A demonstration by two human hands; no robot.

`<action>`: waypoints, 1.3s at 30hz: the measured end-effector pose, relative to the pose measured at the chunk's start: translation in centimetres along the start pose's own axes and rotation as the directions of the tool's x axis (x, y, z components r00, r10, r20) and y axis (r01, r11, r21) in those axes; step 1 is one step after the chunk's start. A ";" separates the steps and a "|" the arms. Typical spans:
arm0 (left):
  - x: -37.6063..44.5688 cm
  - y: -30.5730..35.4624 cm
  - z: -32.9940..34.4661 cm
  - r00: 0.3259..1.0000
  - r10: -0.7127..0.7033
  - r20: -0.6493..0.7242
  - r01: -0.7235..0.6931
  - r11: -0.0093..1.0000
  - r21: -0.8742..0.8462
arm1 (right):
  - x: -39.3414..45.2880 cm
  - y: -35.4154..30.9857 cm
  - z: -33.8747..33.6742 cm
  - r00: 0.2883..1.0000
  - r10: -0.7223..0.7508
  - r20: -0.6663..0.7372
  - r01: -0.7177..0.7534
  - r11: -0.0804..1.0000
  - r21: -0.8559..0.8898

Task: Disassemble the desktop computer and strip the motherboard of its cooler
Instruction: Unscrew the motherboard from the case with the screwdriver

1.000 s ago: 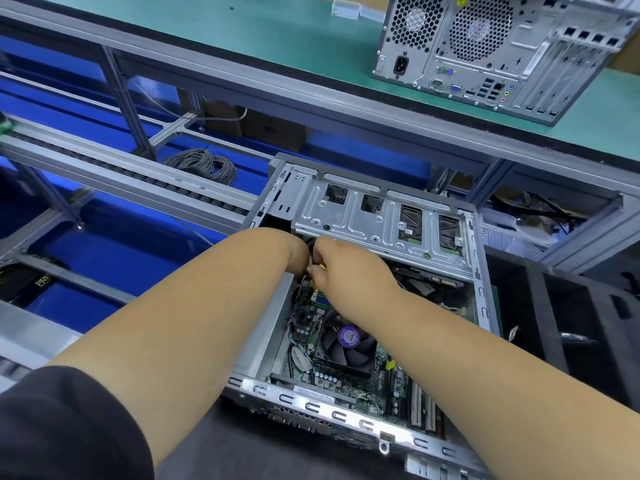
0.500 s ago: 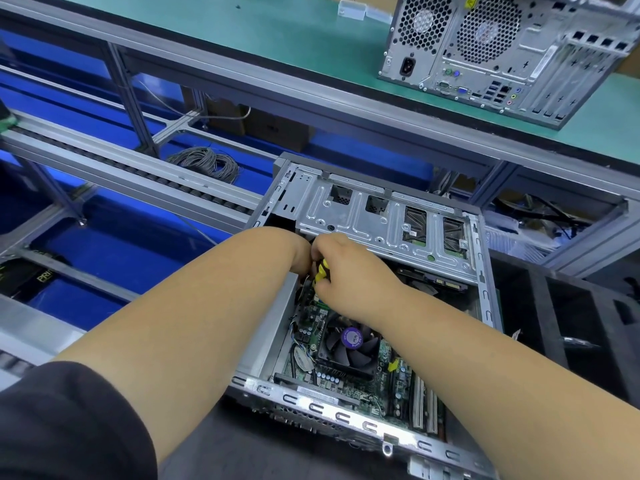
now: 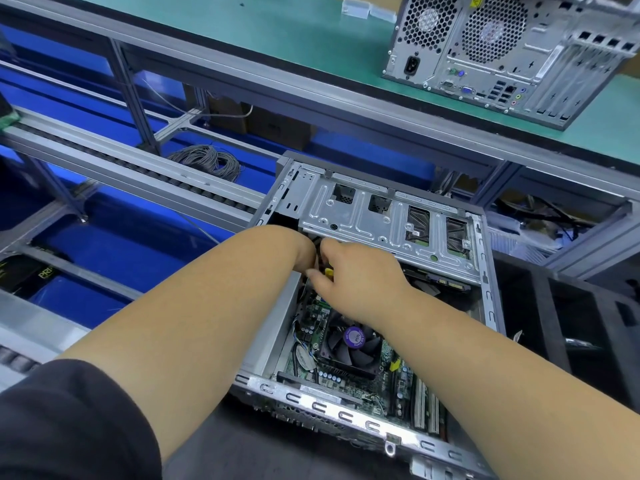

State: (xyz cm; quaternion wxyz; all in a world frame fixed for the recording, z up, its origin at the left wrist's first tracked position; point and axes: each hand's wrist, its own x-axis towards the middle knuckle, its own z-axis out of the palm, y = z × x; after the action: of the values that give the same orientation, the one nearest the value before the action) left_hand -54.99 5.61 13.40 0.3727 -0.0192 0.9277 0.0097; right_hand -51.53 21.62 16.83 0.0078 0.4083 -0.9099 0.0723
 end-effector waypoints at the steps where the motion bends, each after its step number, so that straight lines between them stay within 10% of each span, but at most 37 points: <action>1: 0.0 -0.1 -0.1 1.000 0.001 0.003 -0.001 1.000 -0.009 | 0.1 0.1 0.0 1.000 0.016 0.002 -0.016 1.000 -0.018; 6: 0.0 0.5 0.1 1.000 0.009 0.008 -0.009 0.999 0.033 | 0.4 0.1 -0.5 0.997 -0.006 0.078 -0.010 0.979 0.204; 12: -0.3 0.1 -0.2 1.000 -0.005 -0.019 0.005 1.000 -0.009 | -0.2 -0.1 -0.1 1.000 -0.025 0.010 0.026 0.999 -0.040; 32: -0.9 0.8 -0.3 0.999 0.011 0.040 -0.012 0.999 0.034 | -0.3 0.3 -0.7 1.000 0.009 0.019 -0.012 0.986 0.166; 39: -3.3 1.0 -0.8 0.996 0.090 0.004 -0.086 0.965 -0.248 | -2.1 1.1 -3.2 0.996 0.073 -0.052 -0.058 0.966 0.252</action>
State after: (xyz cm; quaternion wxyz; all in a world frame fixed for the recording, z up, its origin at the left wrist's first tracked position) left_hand -53.20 6.68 16.30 0.3737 -0.0243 0.9163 0.1419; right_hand -51.10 24.37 19.72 -0.0186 0.3734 -0.9059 0.1992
